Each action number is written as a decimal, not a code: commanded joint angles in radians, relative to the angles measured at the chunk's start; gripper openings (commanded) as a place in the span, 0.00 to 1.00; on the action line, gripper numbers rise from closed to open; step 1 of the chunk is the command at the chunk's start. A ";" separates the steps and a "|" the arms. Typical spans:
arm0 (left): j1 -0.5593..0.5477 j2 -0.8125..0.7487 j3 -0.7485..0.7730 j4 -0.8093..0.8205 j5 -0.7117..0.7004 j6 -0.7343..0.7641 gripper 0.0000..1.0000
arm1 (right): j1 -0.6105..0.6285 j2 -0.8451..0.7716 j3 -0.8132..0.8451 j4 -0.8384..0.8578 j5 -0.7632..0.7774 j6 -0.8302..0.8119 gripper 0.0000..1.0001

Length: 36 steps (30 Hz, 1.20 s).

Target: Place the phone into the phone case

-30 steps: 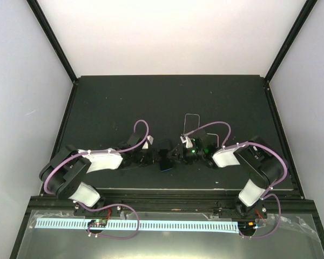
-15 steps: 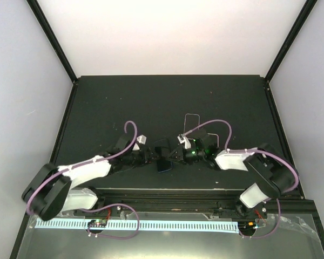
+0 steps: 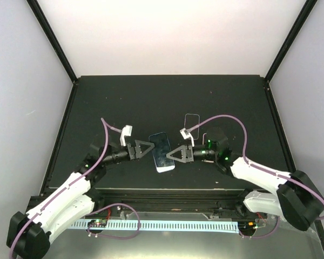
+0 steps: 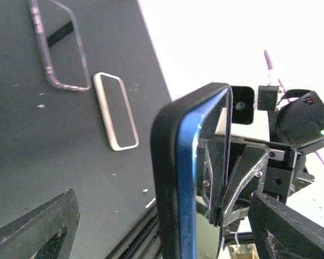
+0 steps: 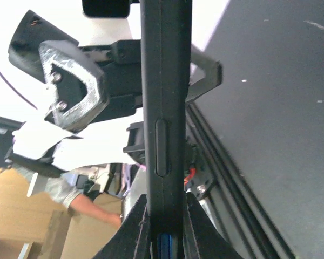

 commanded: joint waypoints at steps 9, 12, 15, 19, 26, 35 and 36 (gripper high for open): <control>0.008 -0.051 -0.065 0.443 0.187 -0.218 0.74 | 0.046 -0.119 -0.007 0.213 -0.159 0.098 0.01; 0.007 -0.059 -0.087 0.527 0.189 -0.273 0.64 | 0.046 -0.123 -0.015 0.214 -0.154 0.100 0.01; 0.008 -0.077 -0.101 0.571 0.184 -0.315 0.57 | 0.046 -0.128 -0.028 0.218 -0.144 0.101 0.01; 0.009 -0.103 -0.104 0.566 0.162 -0.338 0.41 | 0.046 -0.123 -0.041 0.233 -0.142 0.106 0.01; 0.010 -0.116 -0.106 0.528 0.133 -0.347 0.10 | 0.047 -0.118 -0.041 0.242 -0.140 0.114 0.01; 0.018 -0.118 -0.031 0.248 0.101 -0.238 0.05 | 0.047 -0.125 -0.007 0.105 -0.107 0.031 0.01; 0.020 -0.119 -0.020 0.221 0.097 -0.230 0.13 | 0.047 -0.126 -0.003 0.103 -0.095 0.037 0.01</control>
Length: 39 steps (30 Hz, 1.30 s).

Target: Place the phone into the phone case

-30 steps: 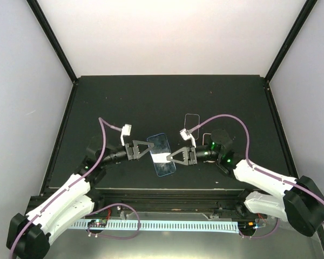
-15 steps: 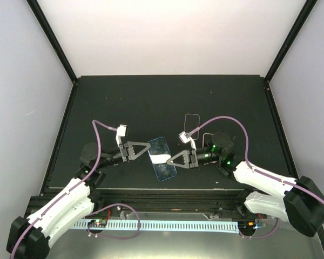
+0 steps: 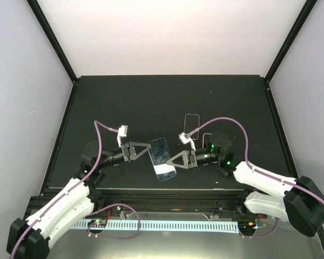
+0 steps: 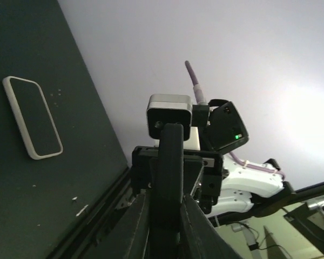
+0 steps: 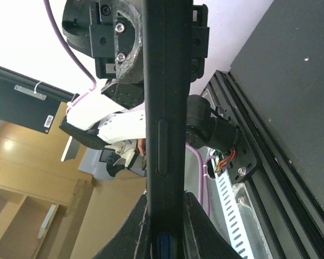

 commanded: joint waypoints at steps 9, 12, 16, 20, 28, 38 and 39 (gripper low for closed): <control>0.013 -0.018 0.043 -0.132 0.013 0.032 0.66 | 0.002 -0.005 0.068 0.121 0.207 0.112 0.01; 0.013 -0.015 -0.008 -0.057 0.038 -0.018 0.69 | 0.002 0.009 0.078 0.172 0.265 0.158 0.01; 0.002 0.006 -0.040 0.005 0.061 -0.042 0.69 | 0.002 0.030 0.107 0.188 0.311 0.173 0.01; -0.006 0.018 -0.046 0.045 0.070 -0.060 0.64 | 0.002 0.058 0.127 0.178 0.328 0.177 0.01; -0.018 0.063 -0.042 -0.004 0.068 -0.044 0.35 | 0.002 0.110 0.105 0.217 0.349 0.207 0.01; -0.017 0.053 0.049 -0.328 0.001 0.090 0.02 | 0.002 0.124 0.082 0.133 0.373 0.139 0.01; -0.016 0.052 0.058 -0.348 -0.010 0.102 0.02 | 0.002 0.126 0.081 0.126 0.375 0.136 0.01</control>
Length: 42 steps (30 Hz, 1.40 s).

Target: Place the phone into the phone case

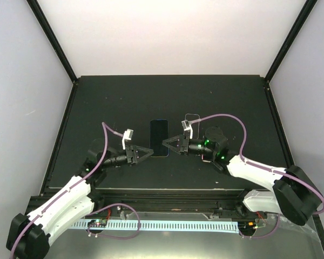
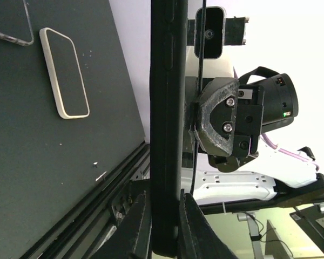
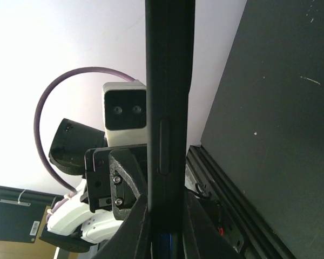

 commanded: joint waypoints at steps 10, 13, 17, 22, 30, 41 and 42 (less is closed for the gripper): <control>-0.005 -0.016 0.103 -0.386 -0.167 0.157 0.50 | -0.003 0.011 0.014 -0.008 0.045 -0.086 0.01; -0.004 -0.037 0.133 -0.483 -0.241 0.213 0.69 | -0.016 0.030 0.008 -0.061 0.060 -0.120 0.01; -0.004 -0.063 0.166 -0.594 -0.347 0.263 0.98 | -0.032 0.081 0.003 -0.133 0.075 -0.182 0.01; -0.003 -0.065 0.188 -0.663 -0.406 0.306 0.99 | -0.039 0.203 0.013 -0.165 0.053 -0.232 0.01; -0.001 -0.043 0.191 -0.670 -0.420 0.322 0.99 | -0.038 0.391 0.058 -0.184 0.004 -0.262 0.02; 0.000 -0.049 0.196 -0.683 -0.434 0.329 0.99 | -0.038 0.425 0.125 -0.392 0.073 -0.335 0.30; 0.000 -0.049 0.196 -0.685 -0.435 0.329 0.99 | -0.039 0.416 0.128 -0.410 0.080 -0.340 0.34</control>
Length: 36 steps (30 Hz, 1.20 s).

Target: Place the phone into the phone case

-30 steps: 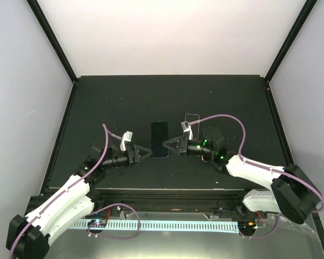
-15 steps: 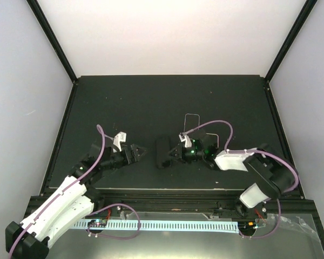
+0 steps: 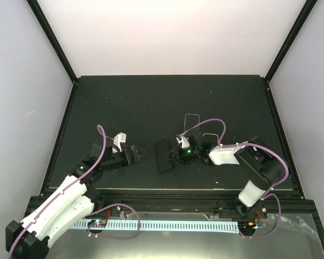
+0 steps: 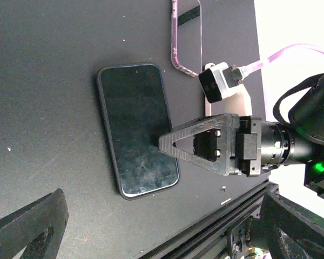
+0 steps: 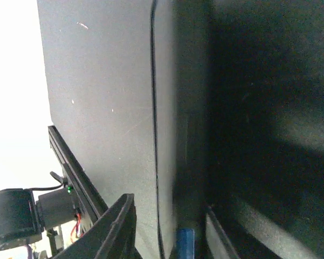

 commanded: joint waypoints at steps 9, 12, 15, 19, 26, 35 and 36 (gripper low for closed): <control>0.002 -0.009 0.067 -0.021 -0.038 0.029 0.99 | -0.003 -0.169 0.067 -0.280 0.155 -0.132 0.77; 0.001 -0.005 0.101 -0.046 -0.061 0.042 0.99 | -0.003 -0.247 0.081 -0.370 0.216 -0.166 0.94; 0.003 0.000 0.146 -0.089 -0.097 0.084 0.99 | -0.003 -0.346 0.096 -0.456 0.278 -0.191 1.00; 0.004 -0.009 0.211 -0.157 -0.148 0.126 0.99 | -0.003 -0.510 0.136 -0.603 0.415 -0.225 1.00; 0.006 -0.066 0.284 -0.148 -0.157 0.170 0.99 | -0.005 -0.786 0.239 -0.804 0.554 -0.287 1.00; 0.006 -0.128 0.291 -0.084 -0.121 0.221 0.99 | -0.006 -0.908 0.228 -0.819 0.508 -0.250 1.00; 0.006 -0.136 0.284 -0.071 -0.118 0.221 0.99 | -0.005 -0.912 0.219 -0.813 0.507 -0.249 1.00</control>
